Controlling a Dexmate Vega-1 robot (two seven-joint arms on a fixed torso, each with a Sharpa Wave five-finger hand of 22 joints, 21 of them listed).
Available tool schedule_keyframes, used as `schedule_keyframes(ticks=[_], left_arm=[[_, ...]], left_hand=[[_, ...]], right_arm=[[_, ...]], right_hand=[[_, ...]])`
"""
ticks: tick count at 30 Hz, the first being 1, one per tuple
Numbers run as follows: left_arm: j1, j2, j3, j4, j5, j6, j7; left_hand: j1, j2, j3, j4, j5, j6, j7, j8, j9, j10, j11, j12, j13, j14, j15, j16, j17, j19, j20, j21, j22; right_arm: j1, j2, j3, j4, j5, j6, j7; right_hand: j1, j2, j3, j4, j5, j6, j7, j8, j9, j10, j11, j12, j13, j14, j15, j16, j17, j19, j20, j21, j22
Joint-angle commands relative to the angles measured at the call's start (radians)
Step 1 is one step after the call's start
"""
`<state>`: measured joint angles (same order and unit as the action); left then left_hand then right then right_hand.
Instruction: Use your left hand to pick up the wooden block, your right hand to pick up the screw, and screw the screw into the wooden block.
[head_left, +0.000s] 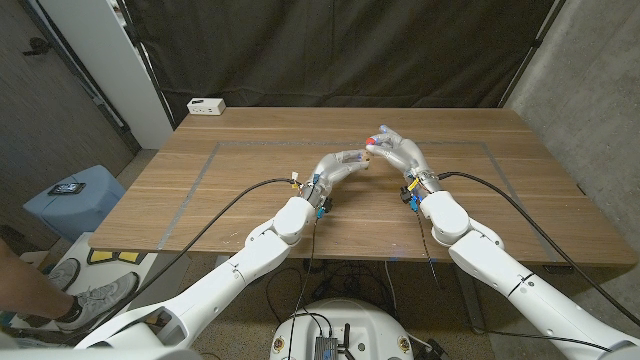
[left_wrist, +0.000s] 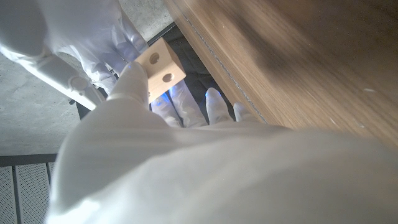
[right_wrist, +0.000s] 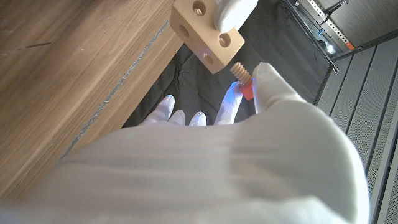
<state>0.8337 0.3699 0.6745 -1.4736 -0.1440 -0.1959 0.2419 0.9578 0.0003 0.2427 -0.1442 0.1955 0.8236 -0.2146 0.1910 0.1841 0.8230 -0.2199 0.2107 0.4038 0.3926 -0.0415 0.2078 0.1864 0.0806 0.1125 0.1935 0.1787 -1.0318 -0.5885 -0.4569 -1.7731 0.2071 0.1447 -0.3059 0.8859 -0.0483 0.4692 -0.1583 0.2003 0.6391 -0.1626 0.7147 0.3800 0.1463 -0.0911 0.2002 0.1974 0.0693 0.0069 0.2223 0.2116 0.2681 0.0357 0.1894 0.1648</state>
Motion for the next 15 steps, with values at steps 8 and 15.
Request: schedule_keyframes(ticks=[8,15], left_arm=[[0.004,0.001,0.002,-0.008,0.009,0.002,0.009],[0.005,0.0,0.002,-0.01,0.01,0.0,0.01]], left_hand=[[0.008,0.006,-0.001,0.0,-0.003,0.005,0.001,0.008,0.005,-0.004,-0.001,0.003,0.0,0.001,-0.09,0.0,0.002,0.001,0.008,0.006,0.002],[0.009,0.006,-0.001,-0.001,-0.003,0.005,0.002,0.008,0.005,-0.005,0.0,0.003,0.0,0.002,-0.091,0.0,0.002,0.0,0.008,0.006,0.002]], right_arm=[[-0.005,-0.003,-0.002,-0.008,-0.002,-0.004,0.0],[-0.005,-0.004,-0.003,-0.009,-0.002,-0.003,0.002]], right_hand=[[0.005,0.003,-0.005,-0.002,0.004,0.004,-0.003,0.011,0.002,-0.004,0.001,0.0,0.004,0.001,-0.007,-0.003,0.005,-0.003,-0.003,0.002,0.006],[0.005,0.004,-0.006,-0.001,0.004,0.003,-0.003,0.011,0.001,-0.003,0.0,0.0,0.004,0.001,-0.008,-0.003,0.005,-0.003,-0.003,0.002,0.006]])
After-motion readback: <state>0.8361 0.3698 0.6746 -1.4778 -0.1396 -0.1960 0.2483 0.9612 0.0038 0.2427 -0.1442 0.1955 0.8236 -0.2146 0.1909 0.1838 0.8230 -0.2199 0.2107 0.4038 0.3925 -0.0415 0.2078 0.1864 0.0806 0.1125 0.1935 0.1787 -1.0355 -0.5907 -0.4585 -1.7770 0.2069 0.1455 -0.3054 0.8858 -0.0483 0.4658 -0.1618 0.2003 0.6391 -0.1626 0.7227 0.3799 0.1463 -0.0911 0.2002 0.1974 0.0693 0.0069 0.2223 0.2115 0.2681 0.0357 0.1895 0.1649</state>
